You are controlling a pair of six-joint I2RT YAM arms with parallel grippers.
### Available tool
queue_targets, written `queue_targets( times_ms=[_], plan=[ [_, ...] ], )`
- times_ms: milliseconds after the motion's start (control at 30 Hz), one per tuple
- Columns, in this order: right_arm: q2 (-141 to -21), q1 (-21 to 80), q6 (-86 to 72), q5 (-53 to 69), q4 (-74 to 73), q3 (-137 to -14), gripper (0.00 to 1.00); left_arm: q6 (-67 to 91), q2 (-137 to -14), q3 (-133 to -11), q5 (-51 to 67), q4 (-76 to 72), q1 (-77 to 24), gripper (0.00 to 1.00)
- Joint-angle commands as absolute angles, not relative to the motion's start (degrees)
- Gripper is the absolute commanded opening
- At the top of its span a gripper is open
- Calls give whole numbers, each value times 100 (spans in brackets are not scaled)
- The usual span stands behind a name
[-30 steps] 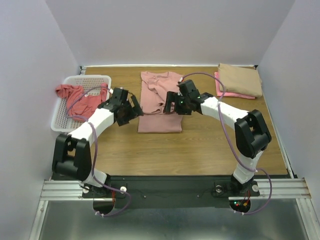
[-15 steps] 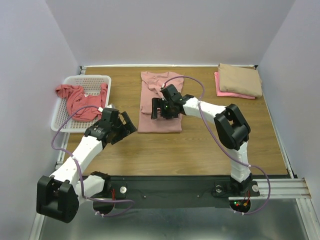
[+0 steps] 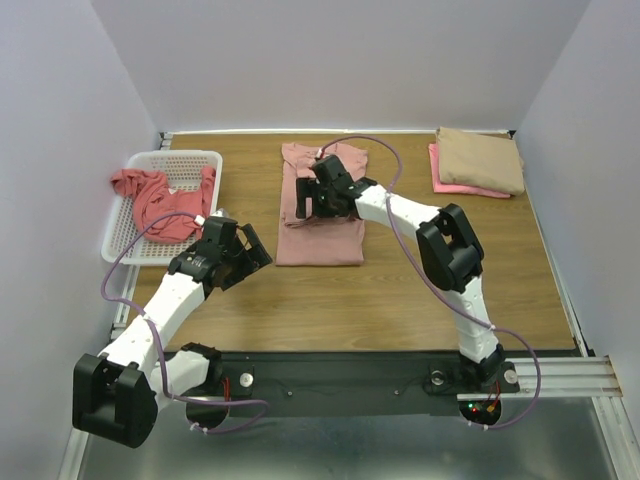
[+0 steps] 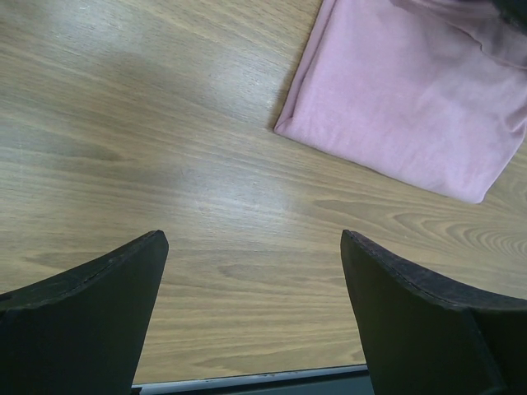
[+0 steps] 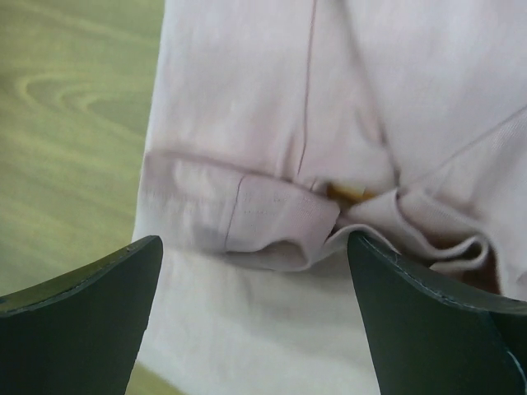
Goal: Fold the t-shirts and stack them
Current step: Fold the tshirt
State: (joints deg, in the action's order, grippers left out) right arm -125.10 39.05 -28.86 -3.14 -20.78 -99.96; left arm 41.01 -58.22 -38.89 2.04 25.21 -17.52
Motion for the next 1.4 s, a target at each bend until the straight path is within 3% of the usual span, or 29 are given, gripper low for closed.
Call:
queue_targets(
  times_ms=[0, 333, 467, 667, 800, 1133, 1267, 1367],
  plan=[
    [-12884, 3806, -2716, -1045, -1916, -10634, 100, 4113, -5801, -3955, 88, 2601, -1740, 99],
    [-13070, 3735, -1890, -1450, -1907, -11628, 100, 4087, -5932, -4017, 79, 2558, -1740, 99],
    [-12456, 3744, -1689, -1249, -1907, -11137, 100, 4096, -6134, -3990, 228, 2391, -1740, 99],
    [-11769, 4067, -1653, 69, -1828, -9775, 100, 4122, -6310, -3903, 422, 2092, -1740, 98],
    [-12084, 4579, -1327, -1211, -1837, -9712, 100, 4113, -6433, -3894, 535, 1926, -1740, 99],
    [-12542, 4570, -2487, -940, -1828, -9852, 100, 4324, -7250, -3893, 650, 1240, -1740, 98],
    [-12805, 4544, -2601, -1221, -1819, -10080, 100, 4359, -7672, -3876, 765, 985, -1740, 91],
    [-12911, 4483, -2645, -1371, -1811, -10221, 100, 4403, -7795, -3832, 773, 870, -1740, 90]
  ],
)
